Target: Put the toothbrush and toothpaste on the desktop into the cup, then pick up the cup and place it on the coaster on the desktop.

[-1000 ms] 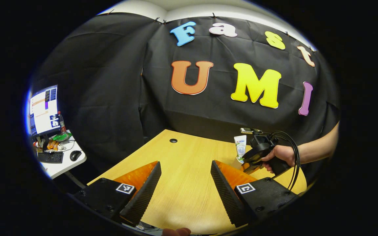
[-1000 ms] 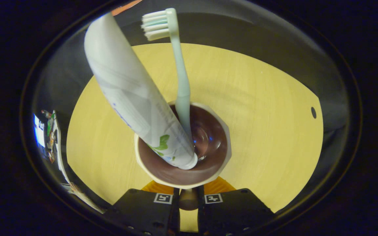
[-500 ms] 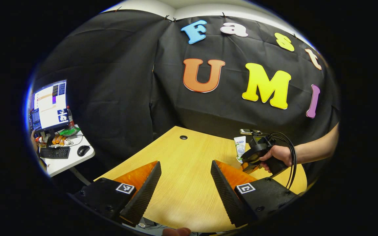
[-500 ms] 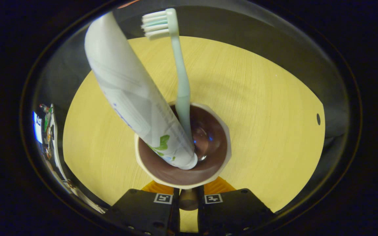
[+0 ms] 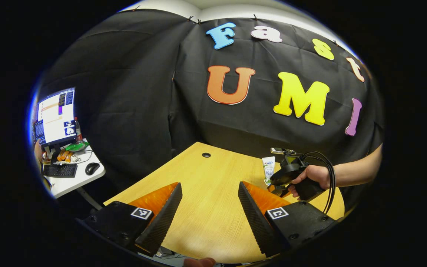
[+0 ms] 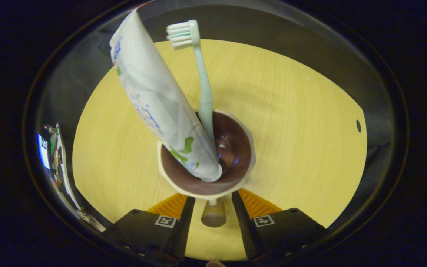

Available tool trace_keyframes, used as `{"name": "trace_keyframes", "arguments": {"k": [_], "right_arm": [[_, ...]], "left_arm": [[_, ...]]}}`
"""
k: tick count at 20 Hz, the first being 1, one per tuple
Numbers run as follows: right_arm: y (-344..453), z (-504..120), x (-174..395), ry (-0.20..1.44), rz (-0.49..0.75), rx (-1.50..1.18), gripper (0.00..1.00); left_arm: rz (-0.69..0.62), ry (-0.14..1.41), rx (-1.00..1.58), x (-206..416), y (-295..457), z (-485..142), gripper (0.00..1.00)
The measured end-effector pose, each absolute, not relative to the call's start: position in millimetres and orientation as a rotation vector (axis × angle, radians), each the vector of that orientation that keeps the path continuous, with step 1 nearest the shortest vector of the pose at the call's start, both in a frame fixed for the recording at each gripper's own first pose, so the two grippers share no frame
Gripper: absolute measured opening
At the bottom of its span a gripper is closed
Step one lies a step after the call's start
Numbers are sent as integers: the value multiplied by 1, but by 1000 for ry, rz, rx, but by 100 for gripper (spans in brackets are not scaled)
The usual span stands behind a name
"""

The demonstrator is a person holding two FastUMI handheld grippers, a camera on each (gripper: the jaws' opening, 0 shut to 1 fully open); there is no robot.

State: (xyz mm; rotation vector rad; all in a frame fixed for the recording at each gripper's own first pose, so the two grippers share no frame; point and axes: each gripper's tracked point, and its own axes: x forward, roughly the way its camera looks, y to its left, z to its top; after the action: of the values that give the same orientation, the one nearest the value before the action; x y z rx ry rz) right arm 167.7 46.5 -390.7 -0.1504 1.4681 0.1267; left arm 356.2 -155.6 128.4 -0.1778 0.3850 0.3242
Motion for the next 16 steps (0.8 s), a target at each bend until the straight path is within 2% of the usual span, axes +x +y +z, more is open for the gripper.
{"name": "trace_keyframes", "arguments": {"k": [2,4,8,10,16], "right_arm": [[42,-386,157,1461,119,-127,69],[34,-379,148,1445,118,-122,73],[11,-353,129,1373,92,-98,75],[-7,-333,124,1316,74,-95,80],[-72,-243,122,1003,-31,-106,80]], "left_arm": [[310,373,-146,360,-159,134,96],[278,375,-129,367,-166,134,96],[209,369,-141,384,-190,139,97],[149,370,-153,395,-210,142,97],[5,292,-94,429,-263,175,96]]}}
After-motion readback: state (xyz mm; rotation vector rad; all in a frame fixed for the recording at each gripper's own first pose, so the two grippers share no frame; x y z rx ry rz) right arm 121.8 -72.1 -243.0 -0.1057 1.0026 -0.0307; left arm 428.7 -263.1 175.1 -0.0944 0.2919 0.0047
